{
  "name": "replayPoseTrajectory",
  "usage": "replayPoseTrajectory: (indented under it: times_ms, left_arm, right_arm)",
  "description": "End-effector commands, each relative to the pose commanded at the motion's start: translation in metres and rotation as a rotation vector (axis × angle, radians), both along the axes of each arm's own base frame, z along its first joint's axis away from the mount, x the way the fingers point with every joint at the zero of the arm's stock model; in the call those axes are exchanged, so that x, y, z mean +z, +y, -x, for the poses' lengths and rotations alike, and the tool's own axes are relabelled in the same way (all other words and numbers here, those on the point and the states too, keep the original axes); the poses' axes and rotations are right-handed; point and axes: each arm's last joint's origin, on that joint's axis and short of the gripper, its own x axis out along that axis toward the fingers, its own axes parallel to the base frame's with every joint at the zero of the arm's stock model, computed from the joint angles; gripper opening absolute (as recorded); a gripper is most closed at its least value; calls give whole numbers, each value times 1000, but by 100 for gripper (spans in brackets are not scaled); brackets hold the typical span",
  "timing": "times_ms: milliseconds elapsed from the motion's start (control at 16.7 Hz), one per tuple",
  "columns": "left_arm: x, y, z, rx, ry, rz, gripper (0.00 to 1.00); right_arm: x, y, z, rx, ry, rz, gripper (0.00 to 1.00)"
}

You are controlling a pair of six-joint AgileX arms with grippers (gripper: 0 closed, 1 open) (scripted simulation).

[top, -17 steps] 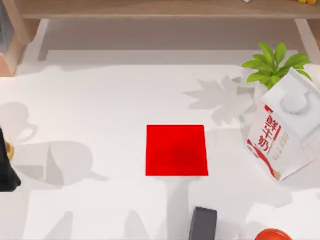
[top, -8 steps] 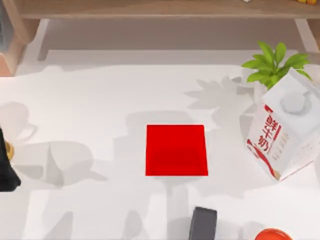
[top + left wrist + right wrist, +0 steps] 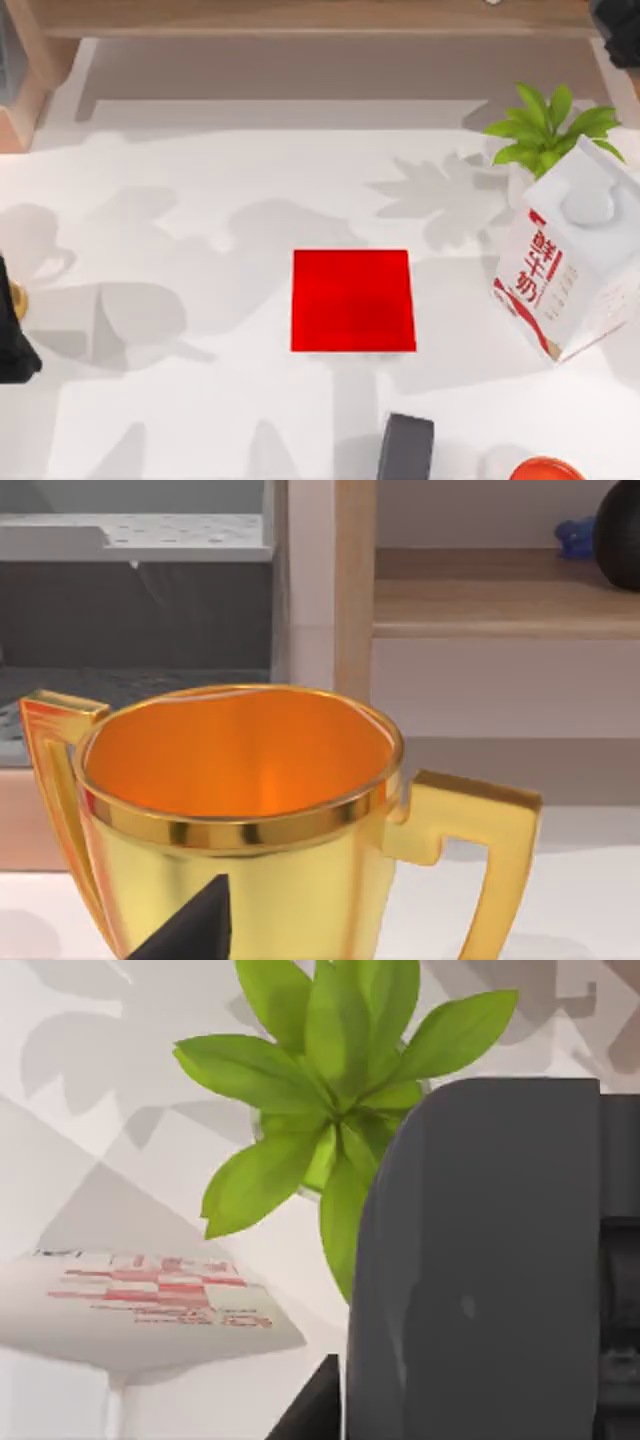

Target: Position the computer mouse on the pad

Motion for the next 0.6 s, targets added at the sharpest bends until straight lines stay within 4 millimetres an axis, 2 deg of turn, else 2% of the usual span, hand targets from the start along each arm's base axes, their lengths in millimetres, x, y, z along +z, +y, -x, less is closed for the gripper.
replayPoseTrajectory:
  times_ms: [120,240,420,600]
  left_arm:
    - [0,0,0,0,0,0,100]
    - [0,0,0,0,0,0,100]
    - [0,0,0,0,0,0,100]
    - [0,0,0,0,0,0,100]
  right_arm:
    - [-3,33,-4,-118,15,-82,0]
    - [-15,67,-7,-227,55,-146,0]
    - [-48,118,-10,-374,150,-197,0]
    - [-89,165,-6,-505,252,-197,0]
